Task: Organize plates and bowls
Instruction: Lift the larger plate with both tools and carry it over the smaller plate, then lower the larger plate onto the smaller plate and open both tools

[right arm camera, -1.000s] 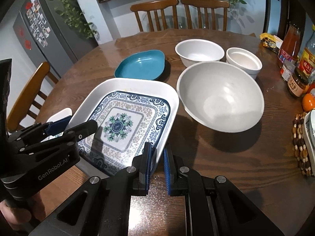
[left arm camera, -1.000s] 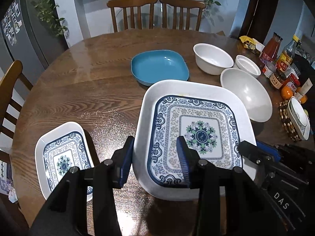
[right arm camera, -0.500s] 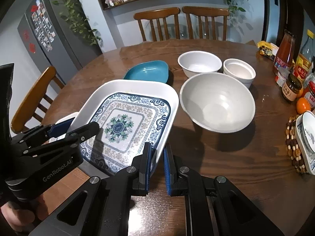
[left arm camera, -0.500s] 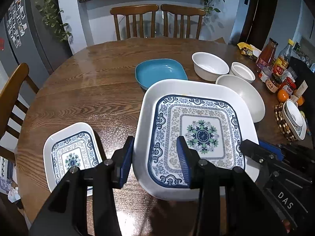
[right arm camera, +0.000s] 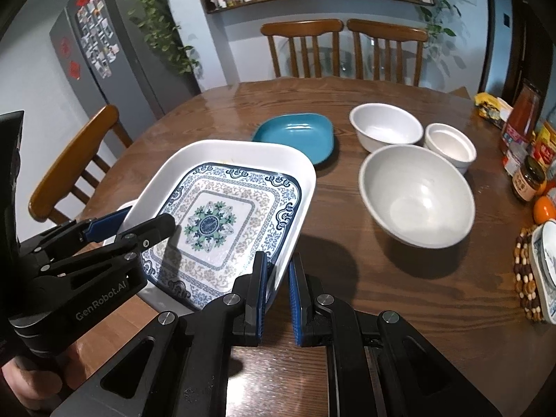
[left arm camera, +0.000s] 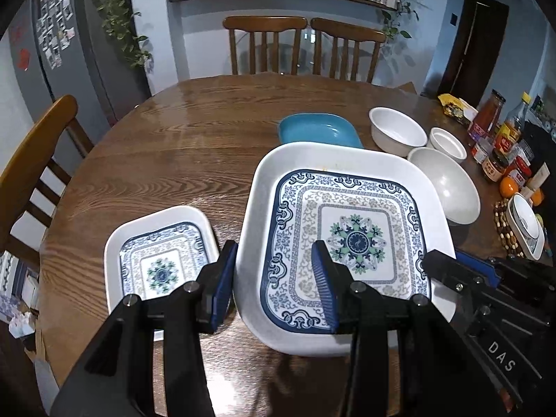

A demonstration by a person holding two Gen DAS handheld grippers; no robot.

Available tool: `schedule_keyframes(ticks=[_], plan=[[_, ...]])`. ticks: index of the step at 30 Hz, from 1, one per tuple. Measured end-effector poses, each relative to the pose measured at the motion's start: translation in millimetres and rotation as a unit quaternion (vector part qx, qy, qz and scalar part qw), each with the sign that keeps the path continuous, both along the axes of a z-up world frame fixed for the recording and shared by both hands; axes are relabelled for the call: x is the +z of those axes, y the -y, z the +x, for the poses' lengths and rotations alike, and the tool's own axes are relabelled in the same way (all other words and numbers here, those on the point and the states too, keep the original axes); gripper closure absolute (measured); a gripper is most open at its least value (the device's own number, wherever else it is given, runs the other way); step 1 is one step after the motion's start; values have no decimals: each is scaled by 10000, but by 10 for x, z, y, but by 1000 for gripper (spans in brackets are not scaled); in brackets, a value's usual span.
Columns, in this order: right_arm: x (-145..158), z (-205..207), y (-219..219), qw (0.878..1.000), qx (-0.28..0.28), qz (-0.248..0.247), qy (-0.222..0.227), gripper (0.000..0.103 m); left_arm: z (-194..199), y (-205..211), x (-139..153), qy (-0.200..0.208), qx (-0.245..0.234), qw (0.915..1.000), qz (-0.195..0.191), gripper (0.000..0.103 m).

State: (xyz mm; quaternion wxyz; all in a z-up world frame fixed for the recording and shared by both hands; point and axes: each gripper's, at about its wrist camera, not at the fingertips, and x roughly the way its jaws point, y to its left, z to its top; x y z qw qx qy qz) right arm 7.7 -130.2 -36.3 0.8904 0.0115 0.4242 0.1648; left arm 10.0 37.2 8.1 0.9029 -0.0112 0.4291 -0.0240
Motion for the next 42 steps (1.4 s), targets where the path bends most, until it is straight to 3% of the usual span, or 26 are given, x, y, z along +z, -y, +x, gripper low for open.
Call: schedule_keyframes(ticks=[23,42], plan=[[-48,75,-984,9957,899,-234,-40,89,-120,-910,-110,-162,904,9958,-50,63],[-431,337,-1592,9853,1600,-493,-330,89,-94,-1400,-477,-634,1451,9873,-129,63]])
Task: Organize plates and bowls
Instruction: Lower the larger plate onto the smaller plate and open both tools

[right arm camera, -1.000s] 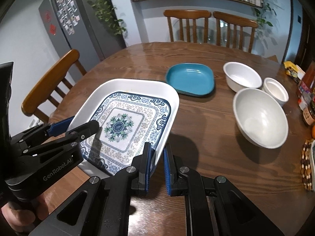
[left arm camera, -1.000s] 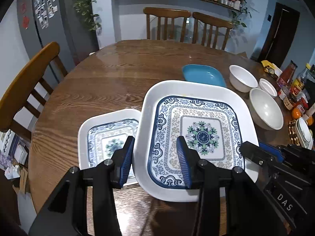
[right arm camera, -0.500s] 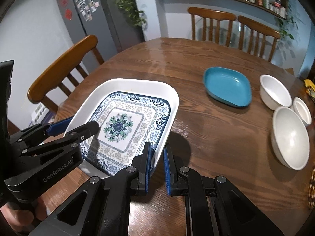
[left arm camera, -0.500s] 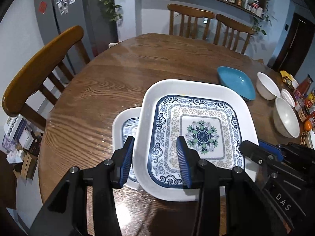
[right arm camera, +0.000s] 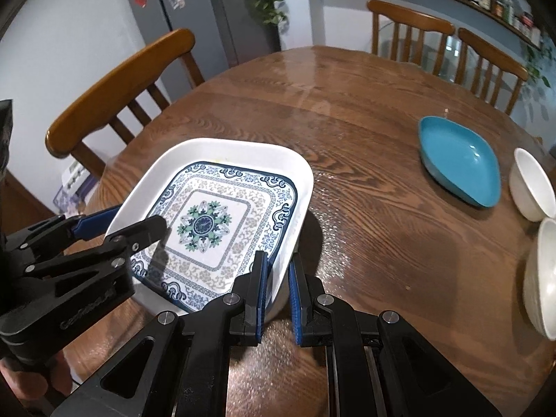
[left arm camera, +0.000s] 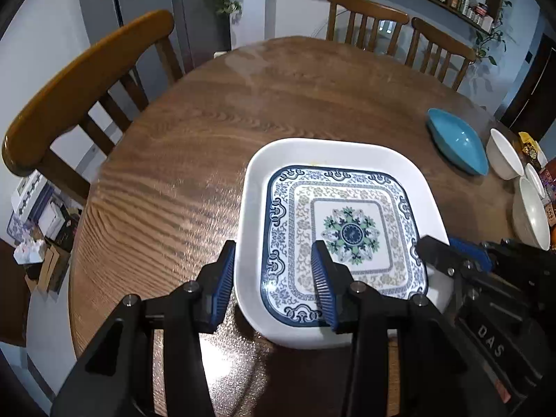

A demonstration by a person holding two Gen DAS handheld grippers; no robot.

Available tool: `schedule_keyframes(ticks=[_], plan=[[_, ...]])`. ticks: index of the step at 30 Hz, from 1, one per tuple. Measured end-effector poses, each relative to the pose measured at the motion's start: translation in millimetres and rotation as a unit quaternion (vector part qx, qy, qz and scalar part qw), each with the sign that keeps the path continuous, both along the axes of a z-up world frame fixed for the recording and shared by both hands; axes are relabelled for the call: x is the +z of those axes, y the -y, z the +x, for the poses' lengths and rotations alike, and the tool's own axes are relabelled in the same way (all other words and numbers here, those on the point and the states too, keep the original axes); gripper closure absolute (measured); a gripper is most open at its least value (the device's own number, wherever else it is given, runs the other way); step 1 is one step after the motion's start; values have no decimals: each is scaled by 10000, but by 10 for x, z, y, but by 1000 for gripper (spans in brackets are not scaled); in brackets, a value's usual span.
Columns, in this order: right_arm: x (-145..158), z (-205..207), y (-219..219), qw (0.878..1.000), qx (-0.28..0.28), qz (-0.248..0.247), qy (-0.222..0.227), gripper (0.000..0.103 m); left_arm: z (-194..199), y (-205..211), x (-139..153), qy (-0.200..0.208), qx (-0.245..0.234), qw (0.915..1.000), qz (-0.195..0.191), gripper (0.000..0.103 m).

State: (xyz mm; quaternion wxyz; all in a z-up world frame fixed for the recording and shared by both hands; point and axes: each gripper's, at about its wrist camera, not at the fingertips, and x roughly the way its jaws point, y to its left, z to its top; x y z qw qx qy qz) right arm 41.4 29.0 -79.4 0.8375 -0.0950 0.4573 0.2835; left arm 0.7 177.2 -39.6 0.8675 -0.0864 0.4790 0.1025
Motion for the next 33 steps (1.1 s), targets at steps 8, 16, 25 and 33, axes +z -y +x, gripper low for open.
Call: schedule_keyframes(ticks=[8,16,25,33], plan=[[-90,37,-69,9998,160,-120,-24,89,-29,-40,-83,-119,84,9999,-74,63],[-152,62,-117,9994,222,-257,1,89,-58,-22,-162,-228,85,9997,-104,63],[-156,63,-147,9994,201,-290,23,89,-62,-33,-171,-243,90,9996,-123,62],[-159,59,-107,9996,122,-237,-25,88,-78,-18,-102,-112,54,9999,1,60]])
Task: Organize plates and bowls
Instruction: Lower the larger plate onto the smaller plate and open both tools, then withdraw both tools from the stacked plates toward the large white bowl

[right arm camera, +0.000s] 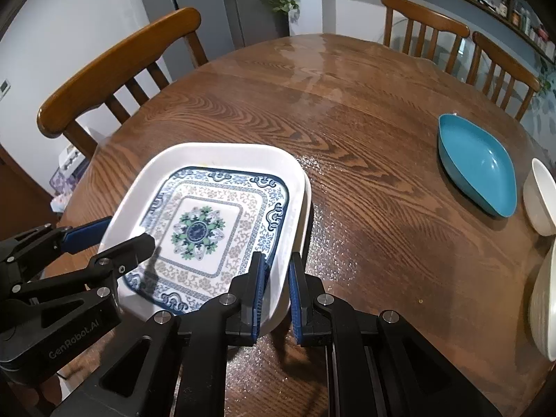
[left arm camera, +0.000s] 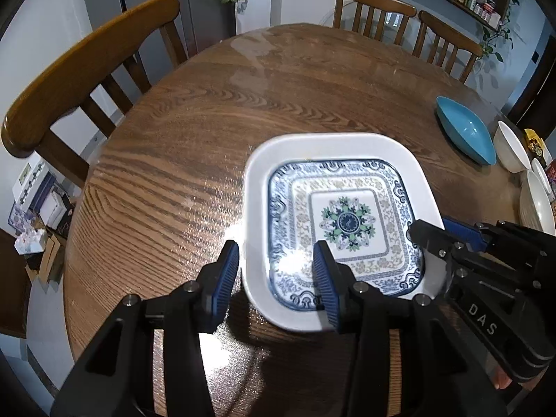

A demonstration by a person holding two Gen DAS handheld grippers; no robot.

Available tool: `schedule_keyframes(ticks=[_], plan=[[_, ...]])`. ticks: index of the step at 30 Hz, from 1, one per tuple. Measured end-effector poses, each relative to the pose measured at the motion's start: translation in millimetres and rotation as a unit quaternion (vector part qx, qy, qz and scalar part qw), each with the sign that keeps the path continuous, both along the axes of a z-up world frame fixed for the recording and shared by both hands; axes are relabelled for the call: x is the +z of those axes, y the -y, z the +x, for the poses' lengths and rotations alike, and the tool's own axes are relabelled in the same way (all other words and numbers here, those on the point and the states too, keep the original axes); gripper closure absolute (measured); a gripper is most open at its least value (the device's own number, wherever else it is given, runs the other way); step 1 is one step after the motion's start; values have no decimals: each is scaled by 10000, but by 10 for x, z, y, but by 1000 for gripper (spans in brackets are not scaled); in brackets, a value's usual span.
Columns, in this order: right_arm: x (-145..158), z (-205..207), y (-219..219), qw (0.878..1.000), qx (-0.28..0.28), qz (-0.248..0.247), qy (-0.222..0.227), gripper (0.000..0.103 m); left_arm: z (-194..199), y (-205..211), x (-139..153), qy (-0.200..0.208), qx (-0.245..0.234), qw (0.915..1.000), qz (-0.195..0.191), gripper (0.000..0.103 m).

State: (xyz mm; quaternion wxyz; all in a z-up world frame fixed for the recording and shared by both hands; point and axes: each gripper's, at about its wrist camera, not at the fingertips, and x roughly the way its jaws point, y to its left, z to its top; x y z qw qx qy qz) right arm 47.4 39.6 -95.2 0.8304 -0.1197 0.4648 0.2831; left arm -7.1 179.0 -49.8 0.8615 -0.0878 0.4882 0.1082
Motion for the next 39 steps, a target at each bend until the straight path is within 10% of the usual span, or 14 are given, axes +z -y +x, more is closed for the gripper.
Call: schedule_keyframes(ticks=[20,34,39], plan=[[397,-256,361,9979,-214,592,123,62,-62,239,189,171,-173,9995,217,22],[442,-393,990,9928,-859,830,117,44,-27,745,263,81,-594,9976,341,20],[485,-416,1281,9893,-1137,905,145,44,1,972,306,119,-776,9959,441,1]])
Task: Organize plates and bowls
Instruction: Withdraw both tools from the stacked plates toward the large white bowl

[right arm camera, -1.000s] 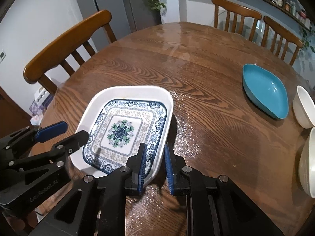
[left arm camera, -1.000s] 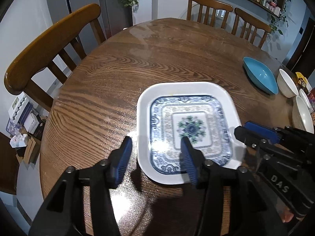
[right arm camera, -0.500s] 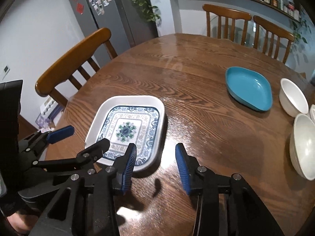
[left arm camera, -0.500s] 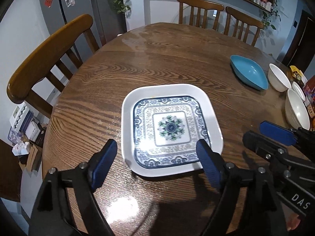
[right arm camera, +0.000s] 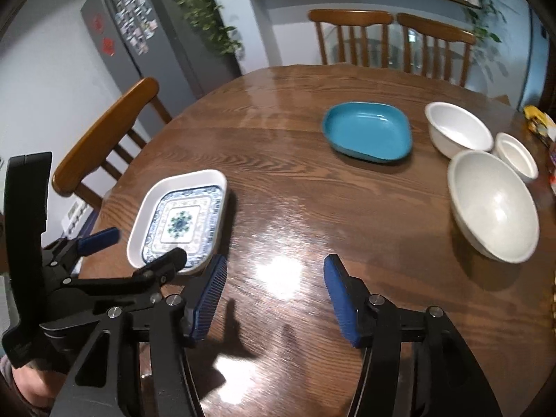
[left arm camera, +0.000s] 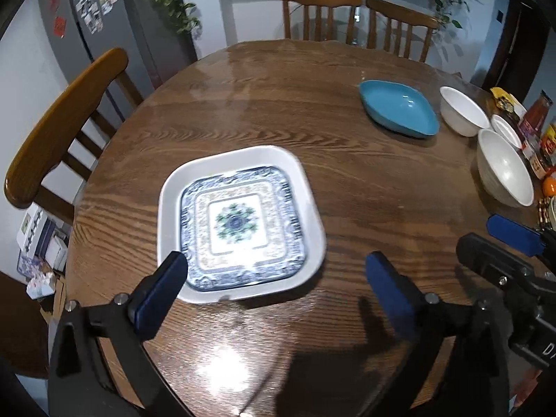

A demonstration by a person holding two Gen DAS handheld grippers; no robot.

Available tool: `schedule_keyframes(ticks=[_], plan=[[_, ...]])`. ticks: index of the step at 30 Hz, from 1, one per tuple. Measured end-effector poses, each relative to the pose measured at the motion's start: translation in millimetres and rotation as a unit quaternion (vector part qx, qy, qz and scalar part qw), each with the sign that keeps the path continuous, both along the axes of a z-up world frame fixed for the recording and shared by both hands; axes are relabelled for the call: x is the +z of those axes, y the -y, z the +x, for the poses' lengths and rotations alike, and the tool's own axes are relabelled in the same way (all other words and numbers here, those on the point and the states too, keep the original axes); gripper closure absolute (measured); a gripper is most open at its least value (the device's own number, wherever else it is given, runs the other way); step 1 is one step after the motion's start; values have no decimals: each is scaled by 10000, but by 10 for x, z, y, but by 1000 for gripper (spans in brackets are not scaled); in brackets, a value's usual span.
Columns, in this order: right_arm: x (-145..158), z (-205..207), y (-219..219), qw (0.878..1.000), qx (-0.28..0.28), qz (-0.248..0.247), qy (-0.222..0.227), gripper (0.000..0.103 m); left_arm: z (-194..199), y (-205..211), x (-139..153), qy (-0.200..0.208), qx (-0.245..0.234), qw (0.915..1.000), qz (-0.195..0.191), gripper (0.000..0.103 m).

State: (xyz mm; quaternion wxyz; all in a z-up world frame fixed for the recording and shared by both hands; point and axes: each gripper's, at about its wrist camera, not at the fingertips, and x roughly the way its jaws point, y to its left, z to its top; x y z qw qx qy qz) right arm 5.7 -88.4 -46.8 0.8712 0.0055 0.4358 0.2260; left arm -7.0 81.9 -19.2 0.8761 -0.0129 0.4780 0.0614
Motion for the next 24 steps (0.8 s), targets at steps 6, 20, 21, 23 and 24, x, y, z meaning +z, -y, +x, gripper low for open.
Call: schedule_keyframes(ticks=[6,20,21,23,24], plan=[[2,-55,365,9994,-330,47,-12,42,27,365,62,25,-336,9994,91,1],[-10,-172,1226,9938,-1088,234,17,42,10,1035,134,12,-918,9953,308,1],[-7,-180,1273,9934,-1121,244,23,42,4,1086,149,20,-957,9949,317,1],[1,-196,1380,9926,-1182,265,37,42,-1,1148,165,32,-1003,9944,324,1],[4,-205,1436,9921,-1224,270,44,42,1,1191,178,46,-1037,9940,333,1]])
